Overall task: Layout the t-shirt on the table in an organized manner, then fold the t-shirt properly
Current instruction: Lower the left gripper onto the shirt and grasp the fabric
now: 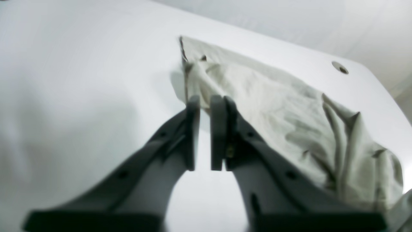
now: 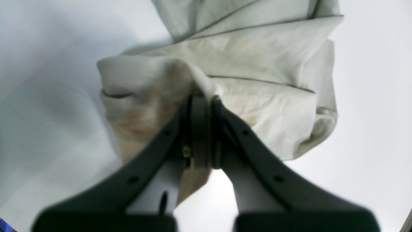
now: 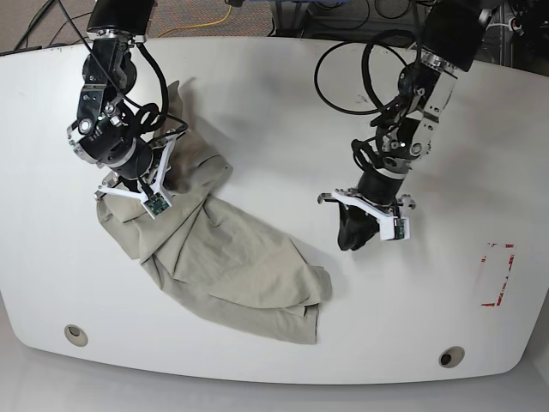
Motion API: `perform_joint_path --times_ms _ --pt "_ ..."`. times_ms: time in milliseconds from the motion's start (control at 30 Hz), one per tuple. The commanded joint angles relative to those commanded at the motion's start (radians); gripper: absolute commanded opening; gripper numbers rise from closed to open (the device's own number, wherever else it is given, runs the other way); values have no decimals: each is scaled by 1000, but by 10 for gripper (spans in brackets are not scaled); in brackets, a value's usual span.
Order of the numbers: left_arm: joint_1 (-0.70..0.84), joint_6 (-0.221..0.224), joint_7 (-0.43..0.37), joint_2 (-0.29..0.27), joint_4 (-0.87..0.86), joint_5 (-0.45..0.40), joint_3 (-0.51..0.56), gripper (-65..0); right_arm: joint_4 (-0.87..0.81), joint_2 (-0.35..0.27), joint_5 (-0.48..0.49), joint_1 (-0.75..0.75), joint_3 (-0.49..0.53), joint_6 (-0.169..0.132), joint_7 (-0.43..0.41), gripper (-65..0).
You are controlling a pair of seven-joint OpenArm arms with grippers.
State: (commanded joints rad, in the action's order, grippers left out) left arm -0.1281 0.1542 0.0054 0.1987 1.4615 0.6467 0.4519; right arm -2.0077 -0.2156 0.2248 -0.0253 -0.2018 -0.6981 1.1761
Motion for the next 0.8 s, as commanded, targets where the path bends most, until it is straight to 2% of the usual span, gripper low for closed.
perform_joint_path --times_ms 33,100,167,267,433,500,567,633,800 --pt "-20 0 0 -31 -49 0 8 -422 0 0 0 0 0 0 0 -644" --pt "-46 0 0 -72 -130 -2 11 -365 0 0 0 0 0 0 0 -644" --pt "-78 0 0 -114 -219 -2 15 -331 -2 0 0 0 0 0 0 -644" --pt "-164 0 -2 -199 -394 -3 17 -314 -2 0 0 -3 -5 0 0 -644" --pt "-267 0 -9 -284 -617 -3 18 -312 -2 -2 0 -3 -6 0 0 -644" --pt "-327 -3 -57 -321 -724 -3 18 -311 -3 -2 0 -3 -6 0 0 -644" --pt "-364 -5 -110 -345 -801 -5 26 -311 -3 -8 0 -3 -11 0 0 -644" --pt "-413 -5 -160 -356 -896 -3 78 -300 -3 -17 3 -3 -21 0 0 -645" --pt "-468 -5 -210 -356 -980 2 126 -258 -3 -20 2 -3 -21 0 0 -645"
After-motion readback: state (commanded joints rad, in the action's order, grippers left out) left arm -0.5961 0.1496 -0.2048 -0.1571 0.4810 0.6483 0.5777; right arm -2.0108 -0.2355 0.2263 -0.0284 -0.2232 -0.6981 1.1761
